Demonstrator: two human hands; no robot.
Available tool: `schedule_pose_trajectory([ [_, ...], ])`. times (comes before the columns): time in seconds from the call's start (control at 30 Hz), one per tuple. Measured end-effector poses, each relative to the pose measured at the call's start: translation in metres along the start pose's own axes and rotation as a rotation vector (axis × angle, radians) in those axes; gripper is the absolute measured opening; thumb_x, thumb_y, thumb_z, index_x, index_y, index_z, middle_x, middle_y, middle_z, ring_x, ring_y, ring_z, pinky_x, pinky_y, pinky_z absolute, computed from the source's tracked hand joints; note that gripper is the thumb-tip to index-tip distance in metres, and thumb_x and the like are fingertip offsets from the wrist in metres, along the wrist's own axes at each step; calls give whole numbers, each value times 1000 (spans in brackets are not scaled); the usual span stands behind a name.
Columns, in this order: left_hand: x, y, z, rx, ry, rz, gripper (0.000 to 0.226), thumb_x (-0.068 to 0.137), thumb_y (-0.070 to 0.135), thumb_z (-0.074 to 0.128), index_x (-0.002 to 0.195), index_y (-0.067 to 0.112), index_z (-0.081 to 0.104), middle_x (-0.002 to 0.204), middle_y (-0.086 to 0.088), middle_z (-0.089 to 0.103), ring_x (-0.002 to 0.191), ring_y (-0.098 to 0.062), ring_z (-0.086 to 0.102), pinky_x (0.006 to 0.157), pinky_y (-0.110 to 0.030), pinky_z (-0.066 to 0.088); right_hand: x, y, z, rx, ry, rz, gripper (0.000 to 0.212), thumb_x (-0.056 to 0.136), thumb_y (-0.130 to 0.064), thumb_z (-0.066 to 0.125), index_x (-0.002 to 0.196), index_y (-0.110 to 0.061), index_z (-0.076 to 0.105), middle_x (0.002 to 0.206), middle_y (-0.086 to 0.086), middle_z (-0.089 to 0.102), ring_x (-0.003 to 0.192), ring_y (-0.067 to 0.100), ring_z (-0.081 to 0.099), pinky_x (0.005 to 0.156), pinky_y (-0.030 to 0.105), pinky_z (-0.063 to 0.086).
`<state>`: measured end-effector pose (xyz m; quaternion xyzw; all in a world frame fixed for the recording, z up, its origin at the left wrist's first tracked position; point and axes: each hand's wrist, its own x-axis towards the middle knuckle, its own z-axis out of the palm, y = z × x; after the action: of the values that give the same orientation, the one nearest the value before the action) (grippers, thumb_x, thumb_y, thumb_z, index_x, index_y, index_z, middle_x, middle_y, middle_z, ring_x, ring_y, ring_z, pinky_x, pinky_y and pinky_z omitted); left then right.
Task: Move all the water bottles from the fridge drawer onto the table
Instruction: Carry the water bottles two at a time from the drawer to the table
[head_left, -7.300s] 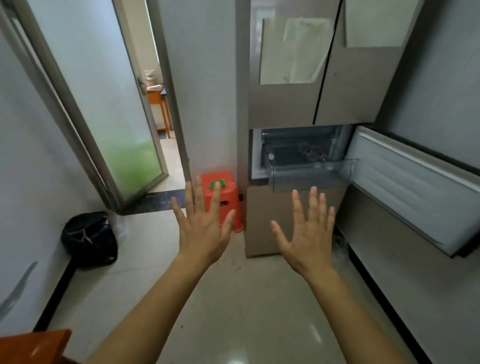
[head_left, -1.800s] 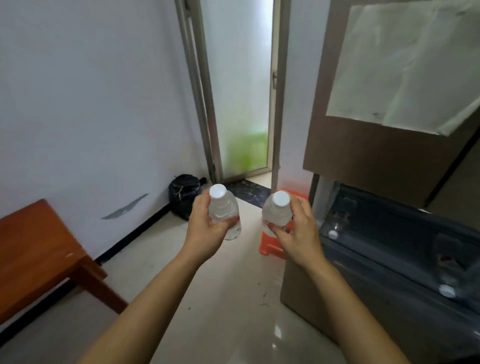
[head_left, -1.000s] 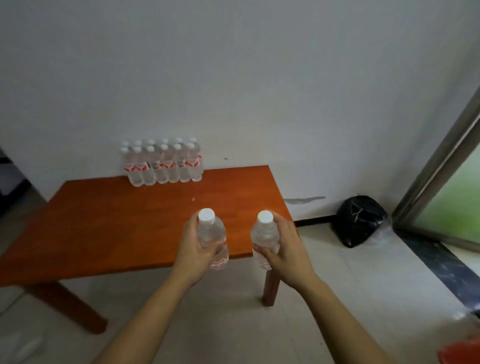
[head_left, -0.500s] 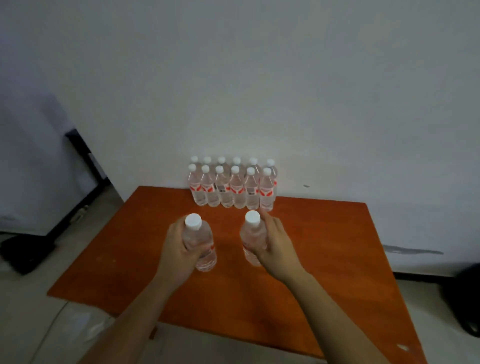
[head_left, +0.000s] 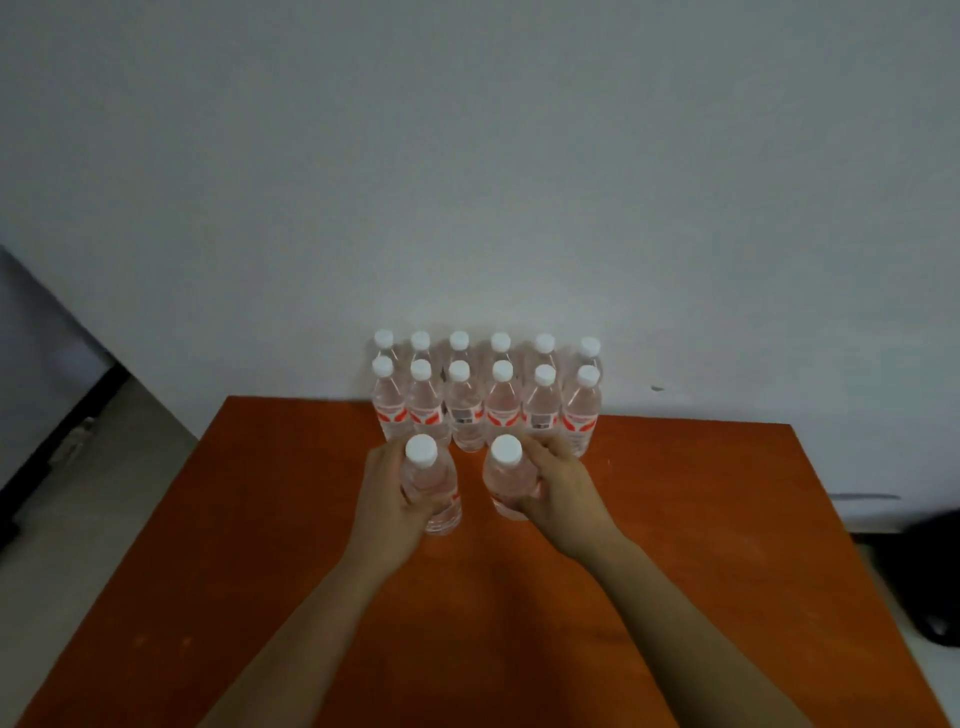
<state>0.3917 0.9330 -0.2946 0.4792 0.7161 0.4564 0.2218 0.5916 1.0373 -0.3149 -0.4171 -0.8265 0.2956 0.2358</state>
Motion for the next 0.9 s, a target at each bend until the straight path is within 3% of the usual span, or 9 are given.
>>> schedule_pose_trajectory([
  [0.07, 30, -14, 5, -12, -75, -6, 78, 68, 16, 87, 119, 57, 45, 121, 20, 46, 120, -12, 49, 100, -39, 47, 18, 5, 9, -30, -17, 101, 83, 77, -21, 84, 147, -37, 43, 147, -4, 43, 132, 17, 44, 112, 33, 34],
  [0.17, 68, -31, 15, -28, -175, 18, 75, 68, 17, 87, 119, 54, 47, 120, 35, 46, 117, -4, 49, 99, -34, 45, 43, 11, 20, -81, -13, 206, 82, 75, -19, 85, 146, -32, 46, 147, -3, 49, 130, 23, 51, 109, 42, 43],
  [0.3, 100, -57, 28, -2, -269, 28, 62, 71, 20, 85, 121, 38, 55, 123, 21, 58, 117, -9, 55, 96, -45, 50, 66, 19, 35, -83, 44, 271, 78, 74, -21, 86, 142, -31, 50, 143, -5, 55, 128, 23, 55, 105, 46, 47],
  [0.47, 125, -76, 41, 3, -303, 33, 62, 72, 21, 85, 121, 43, 53, 122, 25, 57, 115, -7, 57, 93, -42, 54, 86, 26, 51, 6, 53, 297, 76, 75, -15, 84, 142, -28, 50, 144, -5, 54, 130, 21, 53, 105, 49, 49],
  [0.6, 141, -83, 53, 48, -341, 67, 60, 79, 19, 82, 131, 26, 54, 134, 7, 52, 122, -17, 55, 97, -48, 52, 97, 32, 61, 60, 43, 280, 68, 81, -11, 79, 141, -22, 51, 144, -2, 54, 131, 19, 51, 105, 45, 49],
  [0.73, 149, -84, 59, 155, -369, 92, 72, 79, 23, 82, 141, 24, 45, 143, 4, 40, 127, -21, 51, 100, -47, 51, 100, 40, 64, 7, 15, 293, 69, 88, -13, 72, 149, -22, 41, 153, 4, 41, 139, 25, 41, 111, 36, 38],
  [0.9, 143, -88, 58, 175, -360, 76, 72, 85, 23, 77, 147, 21, 41, 147, -1, 43, 132, -21, 47, 103, -47, 49, 95, 41, 72, -26, -18, 330, 92, 89, -1, 68, 158, -32, 15, 162, 3, 24, 144, 28, 34, 108, 37, 39],
])
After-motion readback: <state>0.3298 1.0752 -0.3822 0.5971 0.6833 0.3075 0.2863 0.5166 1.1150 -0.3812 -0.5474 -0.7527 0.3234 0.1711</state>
